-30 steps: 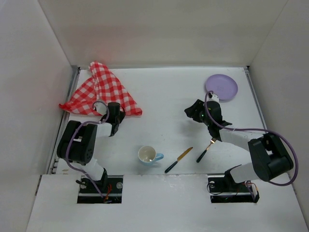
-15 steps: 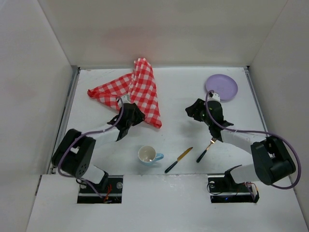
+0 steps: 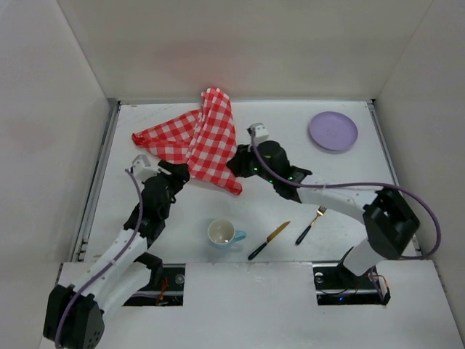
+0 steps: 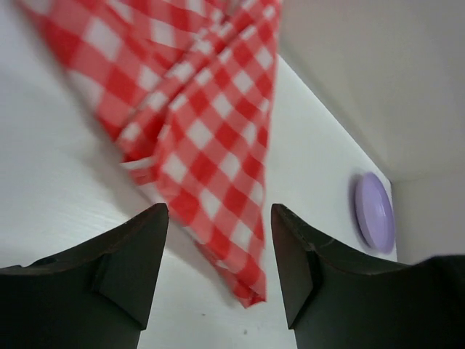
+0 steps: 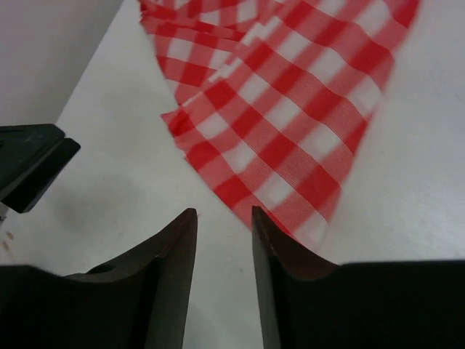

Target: Set the dinner table for one person

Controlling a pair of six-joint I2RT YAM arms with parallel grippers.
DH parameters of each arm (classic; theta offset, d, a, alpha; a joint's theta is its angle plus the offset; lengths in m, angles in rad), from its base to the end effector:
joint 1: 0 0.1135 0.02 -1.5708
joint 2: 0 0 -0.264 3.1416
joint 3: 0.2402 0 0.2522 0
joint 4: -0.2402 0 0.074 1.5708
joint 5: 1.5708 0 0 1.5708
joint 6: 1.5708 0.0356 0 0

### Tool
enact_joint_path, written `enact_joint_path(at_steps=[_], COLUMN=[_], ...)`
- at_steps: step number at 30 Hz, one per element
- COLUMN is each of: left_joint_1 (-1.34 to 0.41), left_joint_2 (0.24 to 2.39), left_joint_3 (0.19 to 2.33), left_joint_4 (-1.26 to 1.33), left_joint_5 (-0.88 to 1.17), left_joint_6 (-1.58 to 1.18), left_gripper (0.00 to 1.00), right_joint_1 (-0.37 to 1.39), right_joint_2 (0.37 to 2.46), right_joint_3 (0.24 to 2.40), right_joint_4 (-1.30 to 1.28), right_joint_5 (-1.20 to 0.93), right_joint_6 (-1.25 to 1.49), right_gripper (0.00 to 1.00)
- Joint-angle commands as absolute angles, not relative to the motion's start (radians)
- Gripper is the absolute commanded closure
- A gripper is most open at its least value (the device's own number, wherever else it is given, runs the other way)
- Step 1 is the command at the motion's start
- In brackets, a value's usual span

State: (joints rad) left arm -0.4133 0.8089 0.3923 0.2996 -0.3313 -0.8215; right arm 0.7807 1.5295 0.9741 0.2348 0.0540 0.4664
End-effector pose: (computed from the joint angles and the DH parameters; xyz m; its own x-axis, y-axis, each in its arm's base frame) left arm 0.1814 -0.0669 0.2477 -0.1343 -0.6971 -0.7043 -0.0211 0.7126 -0.7013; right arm 0.2520 0.2470 0.2646 -0.4996 0.1371 -0.8553 -0.4945 0.7656 0.4116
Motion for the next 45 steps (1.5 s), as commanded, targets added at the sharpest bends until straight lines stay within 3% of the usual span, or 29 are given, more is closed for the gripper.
enact_joint_path(at_steps=[1,4,8,21,29,34,37,39,45], left_joint_1=[-0.323,-0.242,-0.159,-0.012,0.054,0.076,0.081,0.073,0.013], left_joint_2=[0.73,0.712,0.748,0.709,0.739,0.736,0.738,0.736,0.83], left_joint_3=[0.318,0.259,0.209,0.11,0.112,0.095,0.098,0.094,0.146], left_joint_4=[0.171,0.13,0.132,0.172,0.199,0.222,0.224,0.233,0.255], left_joint_5=[-0.396,-0.365,-0.299,-0.187,-0.121,-0.101,-0.086,-0.089,-0.084], left_joint_6=[-0.951,-1.026,-1.117,-1.169,-1.166,-1.166,-1.163,-1.16,-1.111], left_gripper=[0.45,0.46,0.48,0.48,0.48,0.48,0.48,0.48,0.47], right_joint_1=[0.872,0.932,0.966,0.996,1.007,1.007,1.009,1.021,1.007], right_joint_2=[1.679,1.82,1.988,2.431,2.575,2.648,2.683,2.666,2.449], right_joint_3=[1.171,1.371,1.615,2.281,2.477,2.578,2.654,2.66,2.574], right_joint_4=[0.109,-0.02,-0.168,-0.58,-0.721,-0.761,-0.788,-0.773,-0.669], right_joint_5=[0.112,0.162,0.207,0.319,0.287,0.301,0.336,0.374,0.403], right_joint_6=[0.315,0.238,0.157,0.08,0.097,0.115,0.138,0.164,0.256], right_gripper=[0.46,0.34,0.29,0.25,0.28,0.47,0.73,0.84,0.9])
